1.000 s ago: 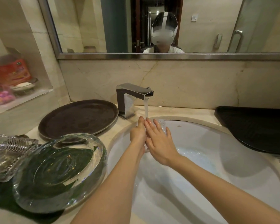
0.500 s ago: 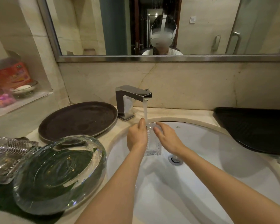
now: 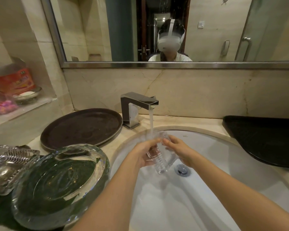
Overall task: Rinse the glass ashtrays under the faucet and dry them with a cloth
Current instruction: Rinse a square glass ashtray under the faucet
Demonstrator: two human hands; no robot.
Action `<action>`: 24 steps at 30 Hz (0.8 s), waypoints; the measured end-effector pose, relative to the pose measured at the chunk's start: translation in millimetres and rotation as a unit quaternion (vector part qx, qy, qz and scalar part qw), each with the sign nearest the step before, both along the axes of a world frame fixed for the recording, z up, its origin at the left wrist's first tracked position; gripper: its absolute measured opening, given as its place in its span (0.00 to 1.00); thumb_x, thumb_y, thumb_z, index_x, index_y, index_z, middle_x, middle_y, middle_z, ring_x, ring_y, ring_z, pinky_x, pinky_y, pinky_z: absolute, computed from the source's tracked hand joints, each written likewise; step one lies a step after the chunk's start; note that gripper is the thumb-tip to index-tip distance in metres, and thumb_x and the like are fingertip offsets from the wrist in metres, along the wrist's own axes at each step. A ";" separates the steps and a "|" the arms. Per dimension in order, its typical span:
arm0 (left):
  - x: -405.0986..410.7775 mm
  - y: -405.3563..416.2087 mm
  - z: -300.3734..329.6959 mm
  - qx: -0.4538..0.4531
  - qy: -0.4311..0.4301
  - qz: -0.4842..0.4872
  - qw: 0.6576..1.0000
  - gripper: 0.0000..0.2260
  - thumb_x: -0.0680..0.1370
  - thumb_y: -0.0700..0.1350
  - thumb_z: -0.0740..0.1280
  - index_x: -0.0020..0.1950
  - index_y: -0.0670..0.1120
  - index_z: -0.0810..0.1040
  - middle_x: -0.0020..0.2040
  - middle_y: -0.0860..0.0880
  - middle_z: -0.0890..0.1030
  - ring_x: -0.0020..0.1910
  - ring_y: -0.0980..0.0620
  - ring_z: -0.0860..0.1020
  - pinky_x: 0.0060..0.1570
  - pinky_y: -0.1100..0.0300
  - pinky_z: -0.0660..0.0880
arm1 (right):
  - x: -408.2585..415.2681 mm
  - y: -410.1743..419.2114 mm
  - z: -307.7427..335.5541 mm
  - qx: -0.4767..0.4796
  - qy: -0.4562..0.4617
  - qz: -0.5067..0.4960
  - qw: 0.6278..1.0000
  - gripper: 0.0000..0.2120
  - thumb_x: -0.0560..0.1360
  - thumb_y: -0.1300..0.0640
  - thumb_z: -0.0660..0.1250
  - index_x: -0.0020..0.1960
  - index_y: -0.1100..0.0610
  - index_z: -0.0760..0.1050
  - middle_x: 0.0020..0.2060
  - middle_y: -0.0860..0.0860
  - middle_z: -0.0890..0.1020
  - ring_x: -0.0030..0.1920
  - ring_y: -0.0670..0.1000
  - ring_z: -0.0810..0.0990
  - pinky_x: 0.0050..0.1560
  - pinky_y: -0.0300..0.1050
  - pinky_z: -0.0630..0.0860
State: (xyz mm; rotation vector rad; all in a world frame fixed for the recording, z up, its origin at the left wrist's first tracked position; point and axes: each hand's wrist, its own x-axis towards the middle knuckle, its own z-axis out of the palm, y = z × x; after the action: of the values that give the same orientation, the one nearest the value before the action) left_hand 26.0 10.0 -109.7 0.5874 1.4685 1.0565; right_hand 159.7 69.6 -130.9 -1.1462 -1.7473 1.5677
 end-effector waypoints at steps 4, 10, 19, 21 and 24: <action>2.3 4.6 -0.4 -0.016 -0.038 -0.050 0.998 0.10 0.76 0.47 0.69 0.54 0.44 0.76 0.42 0.46 0.79 0.38 0.49 0.80 0.42 0.53 0.79 | -2.8 2.4 -5.7 0.018 0.001 -0.012 1.000 0.23 0.79 0.52 0.60 0.72 0.53 0.62 0.67 0.55 0.70 0.61 0.55 0.71 0.62 0.51 0.64; 4.1 19.9 -12.9 0.073 0.044 0.094 0.992 0.16 0.72 0.54 0.72 0.53 0.46 0.77 0.36 0.46 0.82 0.33 0.51 0.82 0.28 0.62 0.74 | -16.0 10.5 -4.7 0.067 0.067 -0.021 0.995 0.26 0.78 0.53 0.62 0.74 0.49 0.59 0.72 0.49 0.64 0.71 0.50 0.64 0.66 0.46 0.63; 1.1 15.6 -7.7 0.104 -0.137 0.127 0.977 0.13 0.83 0.48 0.56 0.57 0.42 0.75 0.33 0.45 0.79 0.28 0.51 0.79 0.30 0.58 0.78 | -11.8 4.8 -11.6 -0.200 0.139 -0.109 0.964 0.20 0.79 0.47 0.59 0.61 0.62 0.69 0.56 0.60 0.78 0.51 0.60 0.80 0.43 0.52 0.78; 2.4 17.6 -11.0 0.088 -0.052 0.119 0.988 0.14 0.83 0.48 0.55 0.55 0.40 0.76 0.35 0.46 0.79 0.33 0.49 0.78 0.37 0.56 0.77 | -9.3 5.0 -11.9 -0.183 0.142 -0.116 0.966 0.19 0.79 0.49 0.58 0.61 0.63 0.69 0.51 0.58 0.77 0.45 0.58 0.79 0.37 0.48 0.75; 5.9 18.8 -16.9 0.068 0.138 0.103 0.983 0.23 0.79 0.61 0.56 0.57 0.44 0.76 0.47 0.45 0.81 0.47 0.45 0.79 0.52 0.50 0.77 | -7.4 1.2 -7.6 -0.117 0.111 -0.107 0.981 0.13 0.81 0.52 0.55 0.58 0.61 0.69 0.40 0.54 0.75 0.31 0.51 0.74 0.28 0.43 0.68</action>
State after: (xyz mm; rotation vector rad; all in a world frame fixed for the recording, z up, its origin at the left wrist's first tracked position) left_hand 31.9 28.8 -126.6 0.7120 1.7363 1.2824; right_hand 152.2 70.8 -138.5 -1.1726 -1.2780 1.7247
